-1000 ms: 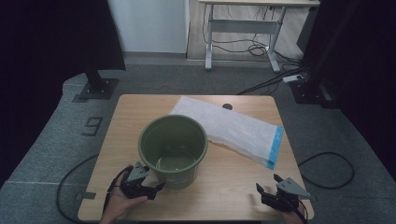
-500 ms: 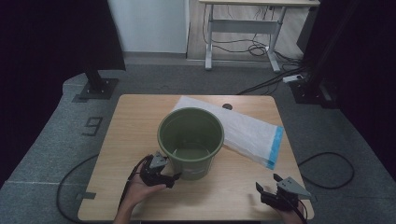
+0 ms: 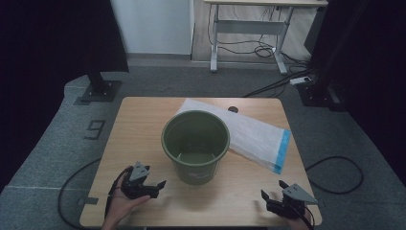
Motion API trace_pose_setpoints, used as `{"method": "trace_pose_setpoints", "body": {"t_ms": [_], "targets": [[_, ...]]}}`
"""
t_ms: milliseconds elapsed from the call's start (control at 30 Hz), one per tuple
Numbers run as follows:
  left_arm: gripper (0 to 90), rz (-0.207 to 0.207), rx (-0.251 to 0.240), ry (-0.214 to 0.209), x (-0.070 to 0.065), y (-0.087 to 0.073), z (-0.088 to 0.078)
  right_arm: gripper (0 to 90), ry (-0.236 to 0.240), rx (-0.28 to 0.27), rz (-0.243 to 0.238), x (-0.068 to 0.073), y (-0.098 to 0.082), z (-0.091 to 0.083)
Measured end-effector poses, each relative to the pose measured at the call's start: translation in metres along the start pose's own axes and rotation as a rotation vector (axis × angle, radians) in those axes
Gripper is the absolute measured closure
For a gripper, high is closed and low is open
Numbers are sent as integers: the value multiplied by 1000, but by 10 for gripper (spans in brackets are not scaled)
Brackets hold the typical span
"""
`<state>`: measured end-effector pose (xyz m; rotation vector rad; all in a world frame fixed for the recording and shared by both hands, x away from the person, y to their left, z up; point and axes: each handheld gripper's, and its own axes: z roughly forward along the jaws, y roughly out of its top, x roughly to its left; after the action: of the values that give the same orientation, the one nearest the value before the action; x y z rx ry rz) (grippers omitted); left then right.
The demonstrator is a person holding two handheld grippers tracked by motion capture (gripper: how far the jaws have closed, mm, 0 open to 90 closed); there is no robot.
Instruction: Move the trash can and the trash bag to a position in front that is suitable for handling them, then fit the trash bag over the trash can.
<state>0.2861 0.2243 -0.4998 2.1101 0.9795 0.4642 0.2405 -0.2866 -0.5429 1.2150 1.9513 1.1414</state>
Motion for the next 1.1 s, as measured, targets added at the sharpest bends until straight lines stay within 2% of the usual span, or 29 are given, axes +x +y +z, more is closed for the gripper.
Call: {"method": "trace_pose_setpoints", "body": {"t_ms": [133, 400, 600, 700, 733, 767, 900, 933, 967, 1100], "targets": [[144, -15, -8, 3, 6, -4, -5, 177, -1, 8, -8, 1, 1, 1], [142, -7, -2, 11, 5, -5, -6, 171, -15, 16, -34, 2, 1, 1], [143, -30, -16, 13, 10, -8, -10, 147, -40, 17, -21, 0, 14, 12], [143, -38, -1, 12, 13, -13, -9, 147, -35, 23, -12, -3, 32, 28], [143, -38, 8, 13, 13, -14, -9, 157, -34, 57, -26, -3, 46, 46], [143, -41, 12, 14, 14, -15, -8, 157, -34, 57, -26, -3, 46, 46], [143, -44, 17, 8, 15, -17, -6, 198, -26, 105, -16, -3, 68, 86], [143, -44, 20, 7, 16, -17, -5, 222, -43, 128, -43, -2, 76, 103], [143, -40, 26, 9, 16, -18, -4, 222, -43, 128, -43, -2, 76, 103], [143, -43, 40, 11, 17, -20, -2, 276, -7, 181, -41, -5, 85, 132]]}}
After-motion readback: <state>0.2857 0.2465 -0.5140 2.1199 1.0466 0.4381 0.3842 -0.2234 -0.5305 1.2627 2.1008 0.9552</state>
